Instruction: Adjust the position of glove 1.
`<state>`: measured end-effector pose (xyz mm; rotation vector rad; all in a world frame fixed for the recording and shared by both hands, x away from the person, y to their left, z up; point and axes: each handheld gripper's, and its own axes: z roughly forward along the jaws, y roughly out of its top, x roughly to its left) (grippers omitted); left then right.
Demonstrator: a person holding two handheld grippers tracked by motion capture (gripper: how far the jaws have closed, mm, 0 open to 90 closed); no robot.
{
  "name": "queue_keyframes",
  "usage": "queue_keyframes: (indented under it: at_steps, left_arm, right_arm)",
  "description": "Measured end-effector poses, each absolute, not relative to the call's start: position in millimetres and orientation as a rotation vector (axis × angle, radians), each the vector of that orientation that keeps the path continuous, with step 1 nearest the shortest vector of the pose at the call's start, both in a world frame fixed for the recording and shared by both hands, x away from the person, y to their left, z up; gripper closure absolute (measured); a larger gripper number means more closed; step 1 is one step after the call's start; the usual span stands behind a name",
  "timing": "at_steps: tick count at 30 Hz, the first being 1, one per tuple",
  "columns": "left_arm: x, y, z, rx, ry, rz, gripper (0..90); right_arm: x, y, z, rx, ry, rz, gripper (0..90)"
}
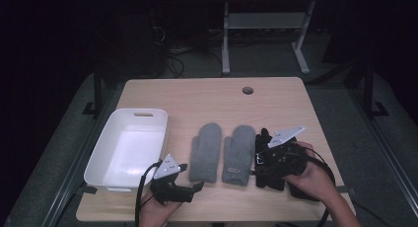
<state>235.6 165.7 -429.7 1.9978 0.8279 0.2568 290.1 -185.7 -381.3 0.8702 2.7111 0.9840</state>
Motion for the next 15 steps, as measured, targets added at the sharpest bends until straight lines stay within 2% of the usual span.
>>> queue_keyframes:
  at_steps: [15]
  left_arm:
    - [235.1,166.2,-429.1,1.974,0.844,0.237,15.7]
  right_arm:
    - [336.3,-138.2,-377.5,0.724,2.817,0.849,30.3]
